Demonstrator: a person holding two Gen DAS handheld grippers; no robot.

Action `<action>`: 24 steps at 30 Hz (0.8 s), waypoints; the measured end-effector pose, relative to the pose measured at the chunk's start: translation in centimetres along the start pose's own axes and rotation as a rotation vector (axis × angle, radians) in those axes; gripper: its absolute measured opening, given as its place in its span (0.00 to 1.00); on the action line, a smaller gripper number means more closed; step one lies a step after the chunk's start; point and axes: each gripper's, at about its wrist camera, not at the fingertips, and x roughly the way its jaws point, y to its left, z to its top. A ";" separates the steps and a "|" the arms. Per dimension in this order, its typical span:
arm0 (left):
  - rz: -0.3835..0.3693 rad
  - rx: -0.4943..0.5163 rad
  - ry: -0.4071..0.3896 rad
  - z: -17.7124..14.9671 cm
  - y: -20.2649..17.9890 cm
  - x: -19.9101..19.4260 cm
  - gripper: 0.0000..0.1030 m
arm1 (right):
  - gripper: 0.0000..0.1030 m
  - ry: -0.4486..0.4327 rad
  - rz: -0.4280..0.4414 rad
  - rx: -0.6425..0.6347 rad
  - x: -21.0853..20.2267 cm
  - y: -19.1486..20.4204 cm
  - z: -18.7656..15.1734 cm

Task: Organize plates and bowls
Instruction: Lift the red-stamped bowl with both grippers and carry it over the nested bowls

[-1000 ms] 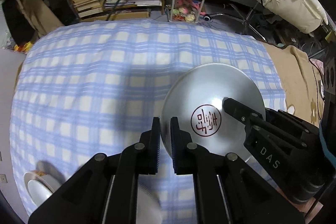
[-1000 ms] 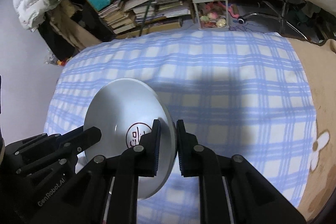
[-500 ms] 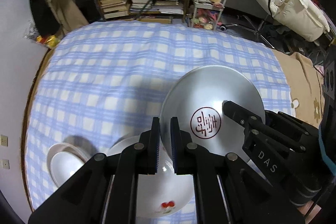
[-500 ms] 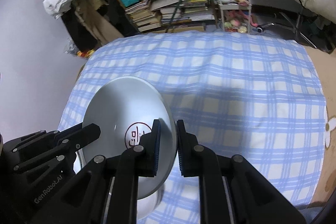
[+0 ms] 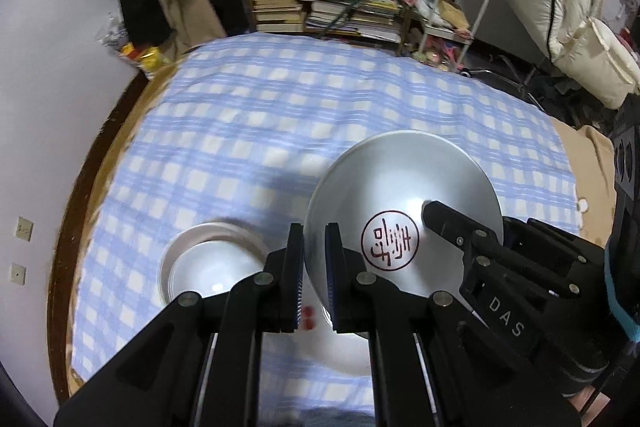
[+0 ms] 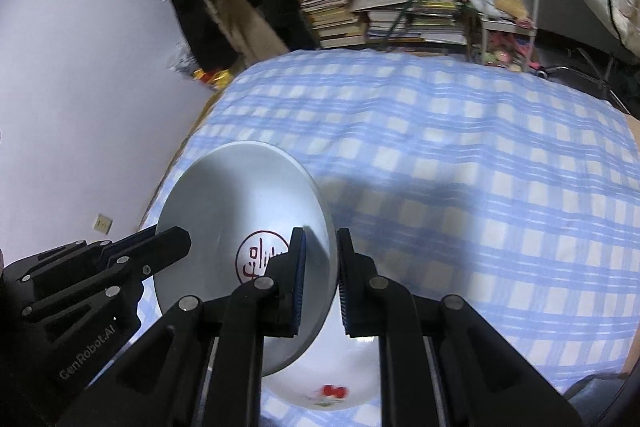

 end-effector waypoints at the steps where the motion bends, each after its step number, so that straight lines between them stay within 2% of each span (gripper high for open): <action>1: 0.004 -0.010 0.000 -0.1 0.7 -0.1 0.09 | 0.16 0.003 0.005 -0.007 0.2 0.7 -0.2; 11: 0.015 -0.087 -0.023 -2.0 7.6 -1.5 0.09 | 0.16 0.021 0.068 -0.045 2.5 6.7 -1.4; 24: 0.009 -0.163 -0.018 -4.0 14.5 -0.2 0.09 | 0.16 0.044 0.063 -0.115 6.1 12.5 -2.1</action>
